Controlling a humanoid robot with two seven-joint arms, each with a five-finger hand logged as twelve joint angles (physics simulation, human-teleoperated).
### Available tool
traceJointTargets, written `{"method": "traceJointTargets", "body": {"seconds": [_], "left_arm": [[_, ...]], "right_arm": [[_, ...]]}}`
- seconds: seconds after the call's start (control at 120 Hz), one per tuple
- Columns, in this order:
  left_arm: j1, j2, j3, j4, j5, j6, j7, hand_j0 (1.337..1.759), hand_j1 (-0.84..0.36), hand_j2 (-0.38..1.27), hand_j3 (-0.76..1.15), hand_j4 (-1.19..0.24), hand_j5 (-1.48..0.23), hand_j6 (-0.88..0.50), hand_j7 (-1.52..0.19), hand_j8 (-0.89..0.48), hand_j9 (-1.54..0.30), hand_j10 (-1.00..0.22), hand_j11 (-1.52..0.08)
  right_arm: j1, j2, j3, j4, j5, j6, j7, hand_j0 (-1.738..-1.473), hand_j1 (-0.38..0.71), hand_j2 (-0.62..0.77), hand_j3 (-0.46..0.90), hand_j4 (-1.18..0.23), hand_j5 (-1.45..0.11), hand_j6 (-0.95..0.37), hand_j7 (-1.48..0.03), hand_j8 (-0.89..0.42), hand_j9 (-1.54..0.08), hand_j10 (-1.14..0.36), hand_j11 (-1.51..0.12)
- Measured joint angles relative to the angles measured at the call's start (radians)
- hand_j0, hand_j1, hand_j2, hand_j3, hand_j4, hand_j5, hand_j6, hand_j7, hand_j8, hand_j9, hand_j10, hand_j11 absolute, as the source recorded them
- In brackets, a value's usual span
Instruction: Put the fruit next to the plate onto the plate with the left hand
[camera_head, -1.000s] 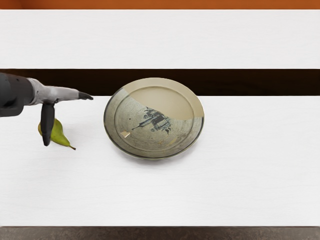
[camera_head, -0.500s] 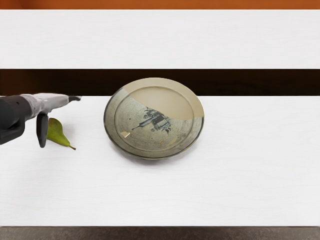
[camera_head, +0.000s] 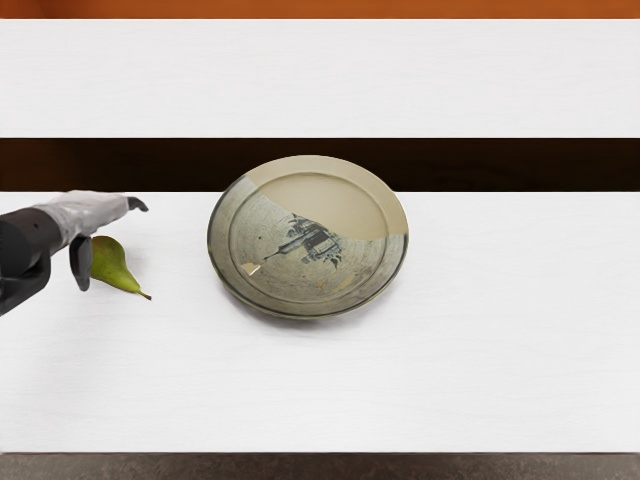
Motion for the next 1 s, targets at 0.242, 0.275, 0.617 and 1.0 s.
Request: {"method": "traceJointTargets", "body": {"seconds": [0.242, 0.275, 0.617, 1.0], "left_arm": [[-0.007, -0.027, 0.037, 0.020, 0.005, -0.004, 0.000, 1.658, 0.11, 0.04, 0.00, -0.21, -0.26, -0.21, -0.26, -0.21, -0.26, -0.21, -0.26], [-0.006, -0.027, 0.041, 0.023, 0.005, -0.004, 0.000, 1.658, 0.11, 0.05, 0.00, -0.21, -0.27, -0.21, -0.27, -0.21, -0.27, -0.21, -0.27], [0.000, -0.034, 0.054, 0.043, 0.005, -0.006, 0.000, 1.658, 0.06, 0.05, 0.00, -0.25, -0.32, -0.26, -0.32, -0.26, -0.32, -0.25, -0.32], [0.000, -0.059, 0.067, 0.087, 0.006, -0.006, 0.000, 1.658, 0.02, 0.06, 0.00, -0.29, -0.37, -0.29, -0.37, -0.29, -0.37, -0.29, -0.37]], "right_arm": [[0.000, 0.000, 0.000, 0.000, 0.000, 0.000, 0.000, -1.658, -0.35, 0.00, 0.00, 0.00, 0.00, 0.00, 0.00, 0.00, 0.00, 0.00, 0.00], [0.000, 0.000, 0.000, 0.000, 0.000, 0.000, 0.000, -1.658, -0.35, 0.00, 0.00, 0.00, 0.00, 0.00, 0.00, 0.00, 0.00, 0.00, 0.00], [0.000, 0.000, 0.000, 0.000, 0.000, 0.000, 0.000, -1.658, -0.35, 0.00, 0.00, 0.00, 0.00, 0.00, 0.00, 0.00, 0.00, 0.00, 0.00], [0.000, 0.000, 0.000, -0.001, 0.000, 0.000, 0.000, -1.658, -0.35, 0.00, 0.00, 0.00, 0.00, 0.00, 0.00, 0.00, 0.00, 0.00, 0.00]]}}
